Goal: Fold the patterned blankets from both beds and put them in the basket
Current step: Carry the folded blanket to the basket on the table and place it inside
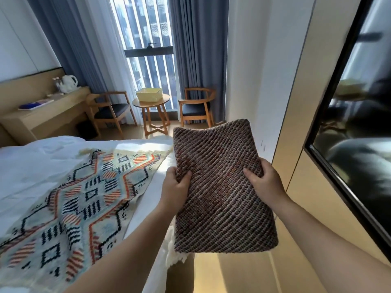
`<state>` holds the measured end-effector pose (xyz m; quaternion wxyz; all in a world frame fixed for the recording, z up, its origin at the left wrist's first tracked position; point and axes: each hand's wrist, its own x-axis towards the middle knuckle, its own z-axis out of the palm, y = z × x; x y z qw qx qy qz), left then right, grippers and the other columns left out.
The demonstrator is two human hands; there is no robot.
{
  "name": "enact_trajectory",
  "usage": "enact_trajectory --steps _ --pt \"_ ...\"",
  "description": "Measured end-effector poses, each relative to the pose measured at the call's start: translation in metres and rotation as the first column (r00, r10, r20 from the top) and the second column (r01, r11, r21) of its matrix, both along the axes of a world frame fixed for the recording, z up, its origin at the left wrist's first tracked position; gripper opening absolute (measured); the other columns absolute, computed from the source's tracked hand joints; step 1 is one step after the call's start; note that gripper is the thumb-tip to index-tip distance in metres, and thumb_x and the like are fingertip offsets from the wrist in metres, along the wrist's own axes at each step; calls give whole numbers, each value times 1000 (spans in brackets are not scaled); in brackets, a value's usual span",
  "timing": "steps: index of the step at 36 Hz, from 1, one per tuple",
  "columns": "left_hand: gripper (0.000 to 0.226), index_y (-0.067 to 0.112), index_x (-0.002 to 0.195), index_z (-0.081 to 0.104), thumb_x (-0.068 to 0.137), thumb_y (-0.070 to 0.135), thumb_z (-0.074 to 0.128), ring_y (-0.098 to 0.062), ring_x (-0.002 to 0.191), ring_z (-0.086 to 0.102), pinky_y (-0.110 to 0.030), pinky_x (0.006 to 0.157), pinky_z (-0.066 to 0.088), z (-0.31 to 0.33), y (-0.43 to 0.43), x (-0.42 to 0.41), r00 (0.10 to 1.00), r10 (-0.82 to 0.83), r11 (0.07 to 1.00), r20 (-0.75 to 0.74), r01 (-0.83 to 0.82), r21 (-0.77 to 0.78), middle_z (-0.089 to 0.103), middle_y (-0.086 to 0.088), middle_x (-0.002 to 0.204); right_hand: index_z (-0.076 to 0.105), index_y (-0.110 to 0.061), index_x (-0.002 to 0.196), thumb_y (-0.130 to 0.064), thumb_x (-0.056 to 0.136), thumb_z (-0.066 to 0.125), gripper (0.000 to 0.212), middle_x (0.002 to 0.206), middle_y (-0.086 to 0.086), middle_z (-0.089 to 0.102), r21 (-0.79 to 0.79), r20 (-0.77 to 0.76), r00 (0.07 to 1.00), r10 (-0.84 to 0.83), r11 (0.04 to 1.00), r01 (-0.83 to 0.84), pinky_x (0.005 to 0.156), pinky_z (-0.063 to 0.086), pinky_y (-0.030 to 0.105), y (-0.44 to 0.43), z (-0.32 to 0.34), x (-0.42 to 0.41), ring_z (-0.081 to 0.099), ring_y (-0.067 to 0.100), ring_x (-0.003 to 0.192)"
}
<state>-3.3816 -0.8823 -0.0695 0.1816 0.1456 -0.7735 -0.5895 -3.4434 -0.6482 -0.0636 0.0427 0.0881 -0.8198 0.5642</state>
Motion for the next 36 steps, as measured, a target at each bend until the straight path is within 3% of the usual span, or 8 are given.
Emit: enact_trajectory --steps 5,9,14,20,25,31,36 --pt "23 13 108 54 90 24 63 -15 94 64 -31 85 50 3 0 -77 997 73 997 -18 -74 -23 67 -2 102 54 -23 124 -32 91 62 36 111 -7 63 8 12 997 78 997 -78 87 47 29 -1 9 -89 61 15 102" --pt "22 15 107 55 90 25 64 -11 93 64 -20 77 46 7 -3 -128 994 104 994 -29 -105 -34 67 2 101 53 -23 126 -32 92 61 37 111 -8 60 13 12 993 118 993 -118 88 44 27 -8 15 -148 58 14 102" --pt "24 16 109 53 90 26 63 -15 95 64 -33 86 50 6 -18 -196 993 113 993 -19 -113 -18 66 -1 102 50 -26 131 -34 91 61 42 114 -10 59 26 3 990 143 989 -143 90 42 25 -23 13 -219 56 11 103" --pt "22 18 106 53 89 28 64 -12 93 63 -34 85 50 -8 -47 -289 994 110 994 -22 -111 -23 65 2 100 53 -25 126 -31 91 62 37 111 -10 62 45 -11 989 145 989 -144 87 43 23 -52 4 -310 58 10 101" --pt "21 18 108 52 91 25 62 -2 90 60 -19 75 46 -12 -84 -384 995 80 997 -51 -81 -16 64 5 100 54 -22 124 -31 90 63 35 111 -9 62 64 -24 993 112 992 -111 94 45 28 -90 -1 -403 58 11 101" --pt "27 15 113 53 91 27 63 -14 98 63 -35 89 50 -11 -141 -502 999 48 999 -15 -48 9 66 0 106 54 -29 115 -31 90 63 26 100 -20 60 54 -8 996 89 995 -88 90 45 26 -144 3 -510 58 5 95" --pt "28 13 113 53 91 28 62 -16 97 63 -34 86 51 -3 -180 -588 1000 12 1000 -7 -12 -10 65 -2 106 55 -29 115 -31 90 63 27 102 -18 61 54 -22 998 59 997 -58 89 45 28 -178 5 -588 59 7 96"
